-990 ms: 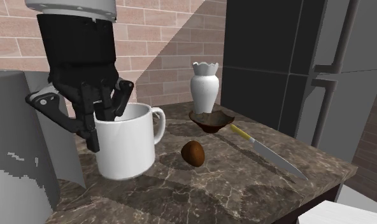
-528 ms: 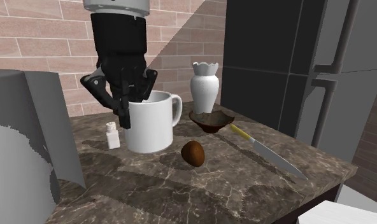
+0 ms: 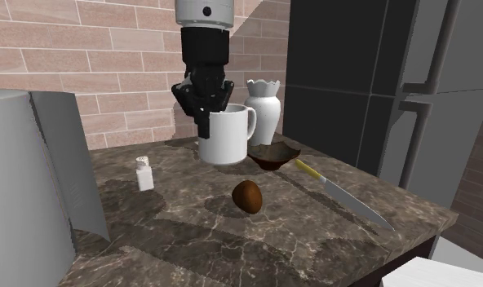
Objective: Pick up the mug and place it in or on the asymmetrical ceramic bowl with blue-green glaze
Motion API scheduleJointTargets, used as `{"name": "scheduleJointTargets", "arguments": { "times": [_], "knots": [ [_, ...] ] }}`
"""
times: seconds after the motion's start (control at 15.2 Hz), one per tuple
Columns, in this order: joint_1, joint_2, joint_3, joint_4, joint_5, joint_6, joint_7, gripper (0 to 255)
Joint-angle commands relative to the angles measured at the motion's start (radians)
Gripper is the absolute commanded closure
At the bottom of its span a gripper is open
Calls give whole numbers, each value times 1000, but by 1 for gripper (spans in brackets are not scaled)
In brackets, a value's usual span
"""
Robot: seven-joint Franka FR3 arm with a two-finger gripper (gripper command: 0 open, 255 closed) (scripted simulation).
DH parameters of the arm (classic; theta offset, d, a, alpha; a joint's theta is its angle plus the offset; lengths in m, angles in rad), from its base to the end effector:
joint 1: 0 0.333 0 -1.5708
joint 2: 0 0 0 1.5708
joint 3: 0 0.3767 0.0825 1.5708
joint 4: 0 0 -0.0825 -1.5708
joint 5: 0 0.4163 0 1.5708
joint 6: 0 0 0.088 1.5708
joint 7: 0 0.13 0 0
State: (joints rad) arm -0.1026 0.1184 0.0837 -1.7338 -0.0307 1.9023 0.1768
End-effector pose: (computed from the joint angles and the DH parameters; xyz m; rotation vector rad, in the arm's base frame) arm 0.6434 -0.0174 0.5358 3.1115 -0.2922 0.0811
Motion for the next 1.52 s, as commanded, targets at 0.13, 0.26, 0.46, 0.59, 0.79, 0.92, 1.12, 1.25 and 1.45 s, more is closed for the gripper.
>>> {"name": "scheduleJointTargets", "arguments": {
  "times": [0.13, 0.26, 0.46, 0.59, 0.79, 0.92, 1.12, 1.25, 1.45],
  "knots": [
    [-50, -11, -38, -12, 10, 3, -92, 255],
    [-75, -7, -58, -4, 15, 0, -139, 255],
    [-113, 6, -87, 18, 22, -8, -208, 255],
    [-138, 19, -106, 38, 27, -15, -253, 255],
    [-177, 47, -133, 79, 36, -28, -321, 255],
    [-204, 70, -150, 113, 43, -39, -366, 255],
    [-244, 112, -174, 174, 55, -59, -431, 255],
    [-272, 145, -189, 224, 64, -76, -474, 255],
    [-316, 204, -208, 311, 80, -106, -537, 255]
  ]
}}
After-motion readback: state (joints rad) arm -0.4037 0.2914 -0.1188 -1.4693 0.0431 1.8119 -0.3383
